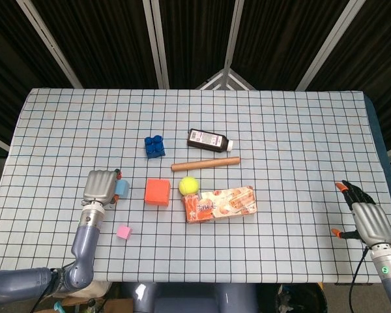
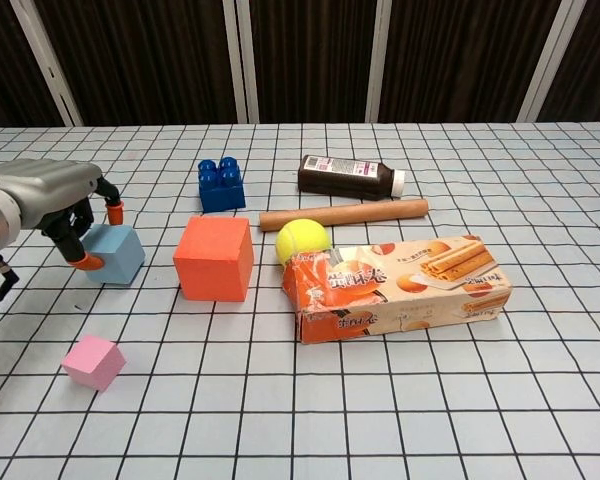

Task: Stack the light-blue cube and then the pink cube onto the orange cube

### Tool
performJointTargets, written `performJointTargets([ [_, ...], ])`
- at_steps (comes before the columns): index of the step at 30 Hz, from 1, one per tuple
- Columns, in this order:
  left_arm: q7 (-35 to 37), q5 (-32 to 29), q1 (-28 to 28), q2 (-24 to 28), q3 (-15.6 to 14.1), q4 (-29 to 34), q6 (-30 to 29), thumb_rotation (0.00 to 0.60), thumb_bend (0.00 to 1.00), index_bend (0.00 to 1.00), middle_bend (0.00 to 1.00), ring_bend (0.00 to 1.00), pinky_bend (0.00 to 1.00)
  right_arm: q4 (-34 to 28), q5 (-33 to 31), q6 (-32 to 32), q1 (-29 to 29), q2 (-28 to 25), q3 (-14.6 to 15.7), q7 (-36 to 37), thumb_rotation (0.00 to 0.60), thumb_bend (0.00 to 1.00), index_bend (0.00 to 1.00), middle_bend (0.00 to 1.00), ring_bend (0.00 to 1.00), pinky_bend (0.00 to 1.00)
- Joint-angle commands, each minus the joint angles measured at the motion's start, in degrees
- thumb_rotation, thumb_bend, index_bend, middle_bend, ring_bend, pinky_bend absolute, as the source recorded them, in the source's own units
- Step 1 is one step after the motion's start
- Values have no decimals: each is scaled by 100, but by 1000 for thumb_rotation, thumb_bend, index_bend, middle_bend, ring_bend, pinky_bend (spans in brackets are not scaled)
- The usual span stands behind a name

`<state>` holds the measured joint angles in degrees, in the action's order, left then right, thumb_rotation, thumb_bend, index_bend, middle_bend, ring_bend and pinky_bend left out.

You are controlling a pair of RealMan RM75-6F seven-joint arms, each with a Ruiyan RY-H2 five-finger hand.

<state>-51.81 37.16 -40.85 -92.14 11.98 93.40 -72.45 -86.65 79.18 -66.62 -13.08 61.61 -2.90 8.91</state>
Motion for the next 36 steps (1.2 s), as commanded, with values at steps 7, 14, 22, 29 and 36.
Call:
performJointTargets([
  [7,-425,-460,-190,729,417,1401,-353,600,340,425,807,788,858,-6,40,-35,14,-18,6,55,600,129,0,15,60,156],
  [14,-978,-1320,-596,968,813,2320,-762,600,338,434,811,795,864,5,81,-109,50,-49,6,172,600,129,0,15,60,157],
  [22,-1408,-1772,-1126,631,960,2420,-1271,600,337,444,818,802,872,51,142,-184,88,-87,6,360,600,129,0,15,60,156],
  [29,-1672,-2103,-1602,65,1064,2064,-1643,600,337,448,821,806,876,123,206,-278,131,-119,3,555,600,128,0,15,60,156],
  [36,-1849,-2260,-1949,-373,1116,1760,-1873,600,337,450,824,808,877,220,267,-353,158,-126,-6,758,600,129,0,15,60,156],
])
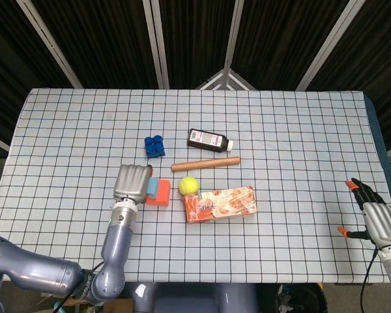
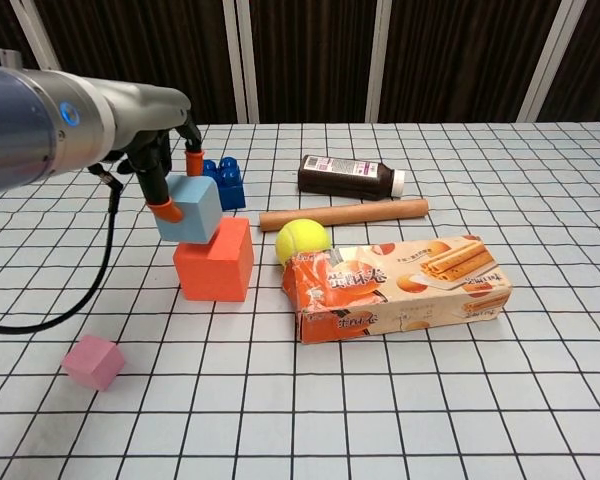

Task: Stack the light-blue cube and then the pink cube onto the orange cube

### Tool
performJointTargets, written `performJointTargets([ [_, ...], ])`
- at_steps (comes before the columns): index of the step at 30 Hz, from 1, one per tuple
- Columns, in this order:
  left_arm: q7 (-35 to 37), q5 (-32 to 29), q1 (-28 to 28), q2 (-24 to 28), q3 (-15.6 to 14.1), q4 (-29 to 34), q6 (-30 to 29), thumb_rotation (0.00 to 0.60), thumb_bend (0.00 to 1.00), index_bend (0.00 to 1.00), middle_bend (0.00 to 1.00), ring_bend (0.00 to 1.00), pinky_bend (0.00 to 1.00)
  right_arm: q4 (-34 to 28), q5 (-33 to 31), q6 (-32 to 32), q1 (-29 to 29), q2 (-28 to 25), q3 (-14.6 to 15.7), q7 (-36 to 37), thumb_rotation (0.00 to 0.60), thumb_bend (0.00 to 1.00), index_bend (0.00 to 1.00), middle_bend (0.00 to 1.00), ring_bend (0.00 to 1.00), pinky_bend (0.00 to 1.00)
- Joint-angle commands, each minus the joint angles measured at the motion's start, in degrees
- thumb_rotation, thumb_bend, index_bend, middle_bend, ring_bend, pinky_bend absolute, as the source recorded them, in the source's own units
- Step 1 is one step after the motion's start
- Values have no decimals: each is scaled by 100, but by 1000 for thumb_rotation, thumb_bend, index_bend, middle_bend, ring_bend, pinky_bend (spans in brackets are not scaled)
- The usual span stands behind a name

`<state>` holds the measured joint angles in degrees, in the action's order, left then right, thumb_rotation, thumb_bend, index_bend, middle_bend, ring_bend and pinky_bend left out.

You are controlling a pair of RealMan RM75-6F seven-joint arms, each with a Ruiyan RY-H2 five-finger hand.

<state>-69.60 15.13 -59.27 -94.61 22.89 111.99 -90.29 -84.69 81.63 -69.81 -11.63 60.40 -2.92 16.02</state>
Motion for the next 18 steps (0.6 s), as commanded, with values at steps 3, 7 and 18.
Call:
performJointTargets([
  [3,-145,-99,-222,-282,37,-200,-206,600,337,450,824,808,877,61,55,-88,36,-12,-5,134,600,129,0,15,60,156],
  [7,-204,-95,-318,-439,26,-327,-365,600,337,450,824,808,877,112,97,-128,49,-8,-3,229,600,128,0,15,60,156],
  [18,-285,-24,-394,-639,-30,-619,-501,600,337,449,825,808,877,189,137,-130,39,20,1,309,600,128,0,15,60,156],
])
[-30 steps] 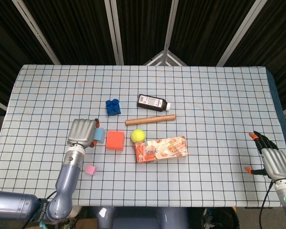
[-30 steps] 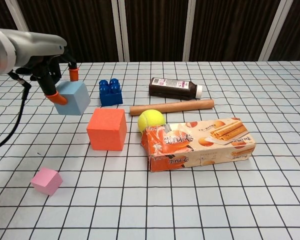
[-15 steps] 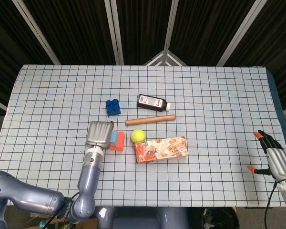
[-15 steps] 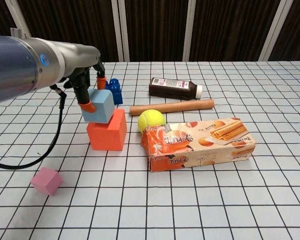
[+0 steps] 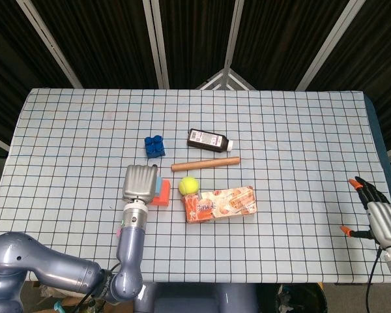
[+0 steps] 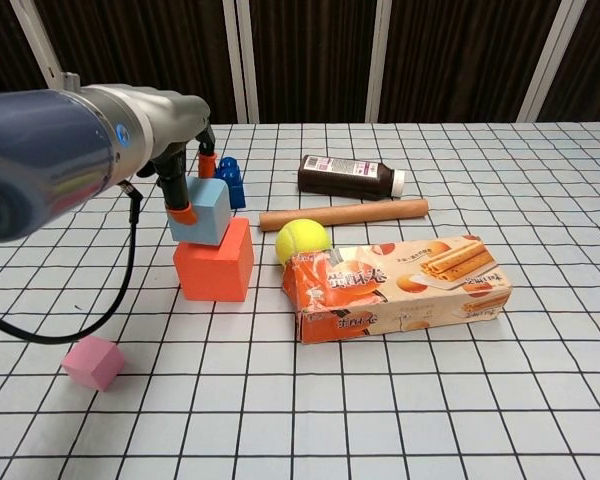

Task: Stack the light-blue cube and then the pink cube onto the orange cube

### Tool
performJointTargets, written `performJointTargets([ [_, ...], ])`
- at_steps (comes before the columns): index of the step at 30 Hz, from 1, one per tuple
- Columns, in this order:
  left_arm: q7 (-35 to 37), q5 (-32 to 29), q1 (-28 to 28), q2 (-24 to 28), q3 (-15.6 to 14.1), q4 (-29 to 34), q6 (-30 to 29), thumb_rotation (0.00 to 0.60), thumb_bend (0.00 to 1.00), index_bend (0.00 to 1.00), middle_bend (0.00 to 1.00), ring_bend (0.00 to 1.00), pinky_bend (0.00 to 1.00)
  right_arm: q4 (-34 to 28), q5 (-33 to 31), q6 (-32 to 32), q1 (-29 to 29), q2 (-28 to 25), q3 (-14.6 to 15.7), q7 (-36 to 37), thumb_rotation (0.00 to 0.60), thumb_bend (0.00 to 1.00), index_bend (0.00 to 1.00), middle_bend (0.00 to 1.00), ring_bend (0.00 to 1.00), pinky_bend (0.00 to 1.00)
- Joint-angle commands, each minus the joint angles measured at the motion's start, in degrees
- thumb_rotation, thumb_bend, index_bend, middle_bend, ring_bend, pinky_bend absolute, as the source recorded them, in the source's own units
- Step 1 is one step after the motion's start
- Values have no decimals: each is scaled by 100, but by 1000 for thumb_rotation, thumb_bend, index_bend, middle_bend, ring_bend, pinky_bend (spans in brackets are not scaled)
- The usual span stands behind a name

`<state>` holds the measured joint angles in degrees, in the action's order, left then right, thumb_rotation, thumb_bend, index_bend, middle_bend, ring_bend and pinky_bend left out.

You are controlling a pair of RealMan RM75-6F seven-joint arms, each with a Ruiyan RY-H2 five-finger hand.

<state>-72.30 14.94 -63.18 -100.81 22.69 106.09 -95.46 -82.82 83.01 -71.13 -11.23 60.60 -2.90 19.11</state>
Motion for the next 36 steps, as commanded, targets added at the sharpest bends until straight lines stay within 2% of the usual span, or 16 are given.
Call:
performJointTargets([
  [1,-6,-9,2,-30,-8,-43,33,600,337,449,825,808,877,5,-3,4,-2,3,-1,-2,600,129,0,15,60,157],
  [36,-91,197,1,-238,-18,-169,22,600,337,454,827,813,879,47,0,-13,12,-11,-4,90,600,128,0,15,61,156],
])
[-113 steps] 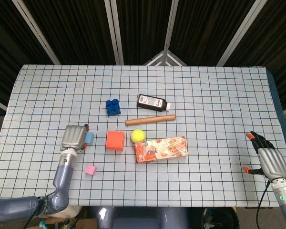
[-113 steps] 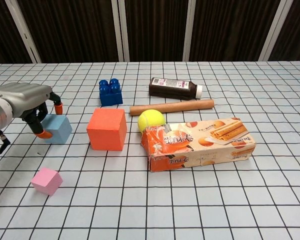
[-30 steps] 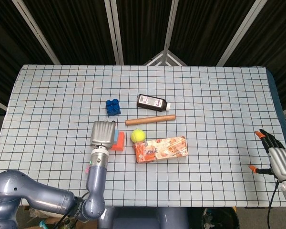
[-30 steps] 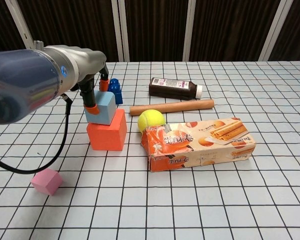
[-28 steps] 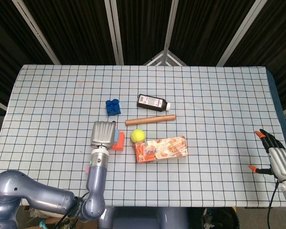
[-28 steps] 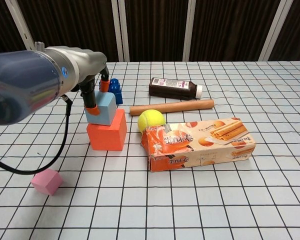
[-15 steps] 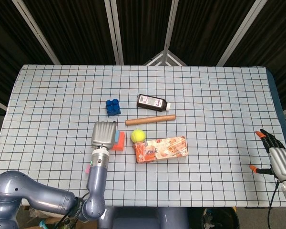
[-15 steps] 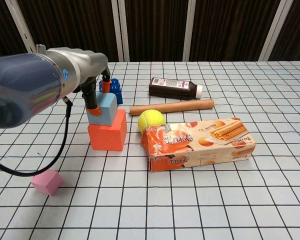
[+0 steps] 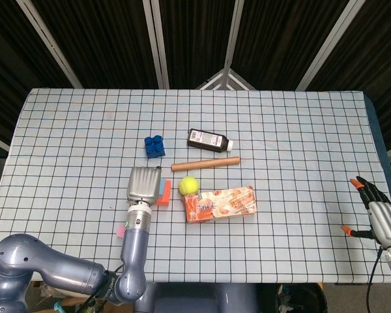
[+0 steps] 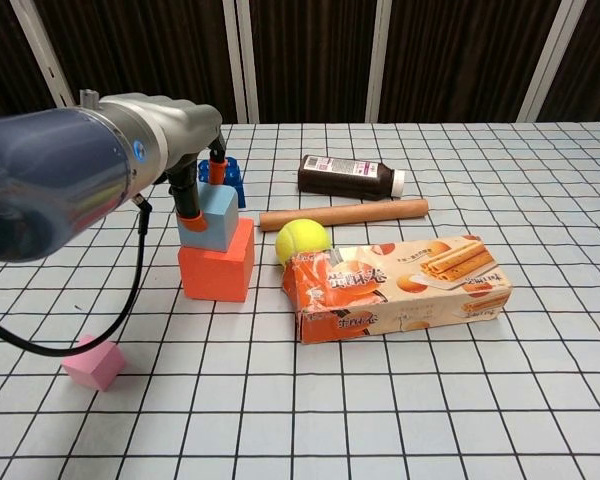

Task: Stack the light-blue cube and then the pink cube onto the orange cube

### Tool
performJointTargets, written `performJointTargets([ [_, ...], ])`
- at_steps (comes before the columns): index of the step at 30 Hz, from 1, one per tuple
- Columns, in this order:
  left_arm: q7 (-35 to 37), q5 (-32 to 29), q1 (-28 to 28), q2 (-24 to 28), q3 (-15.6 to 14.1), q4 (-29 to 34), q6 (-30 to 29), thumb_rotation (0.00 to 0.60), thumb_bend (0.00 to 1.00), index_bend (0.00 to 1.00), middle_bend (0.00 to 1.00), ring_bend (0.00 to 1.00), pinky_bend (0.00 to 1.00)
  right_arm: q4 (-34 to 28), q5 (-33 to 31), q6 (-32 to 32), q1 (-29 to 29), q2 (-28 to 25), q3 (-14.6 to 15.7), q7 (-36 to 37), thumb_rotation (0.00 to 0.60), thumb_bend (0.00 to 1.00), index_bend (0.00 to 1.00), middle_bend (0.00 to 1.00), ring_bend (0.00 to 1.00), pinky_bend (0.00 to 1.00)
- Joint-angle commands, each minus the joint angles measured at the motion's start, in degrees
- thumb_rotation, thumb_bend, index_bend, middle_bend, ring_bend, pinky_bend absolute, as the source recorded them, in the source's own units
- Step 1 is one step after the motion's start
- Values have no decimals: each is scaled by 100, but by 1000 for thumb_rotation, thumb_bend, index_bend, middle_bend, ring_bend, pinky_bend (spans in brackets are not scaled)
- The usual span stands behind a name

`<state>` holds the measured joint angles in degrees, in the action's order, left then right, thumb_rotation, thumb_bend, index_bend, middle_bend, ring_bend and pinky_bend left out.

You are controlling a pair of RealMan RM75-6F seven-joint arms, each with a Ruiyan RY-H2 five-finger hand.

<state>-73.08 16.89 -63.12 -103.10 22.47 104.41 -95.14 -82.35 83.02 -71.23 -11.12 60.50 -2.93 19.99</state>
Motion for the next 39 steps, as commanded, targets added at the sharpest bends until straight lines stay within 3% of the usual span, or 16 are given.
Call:
performJointTargets([
  [1,-20,9,-8,-16,9,-2,-17,600,338,455,827,814,879,0,0,-7,3,-2,-2,5,600,128,0,15,61,157],
  [16,-347,175,-101,-234,-14,-31,-570,600,337,464,835,820,885,2,31,-26,10,-11,7,46,600,128,0,15,60,158],
  [39,-484,198,-19,-404,58,-258,-400,600,337,463,835,820,886,24,28,-22,10,-12,4,83,600,128,0,15,60,157],
])
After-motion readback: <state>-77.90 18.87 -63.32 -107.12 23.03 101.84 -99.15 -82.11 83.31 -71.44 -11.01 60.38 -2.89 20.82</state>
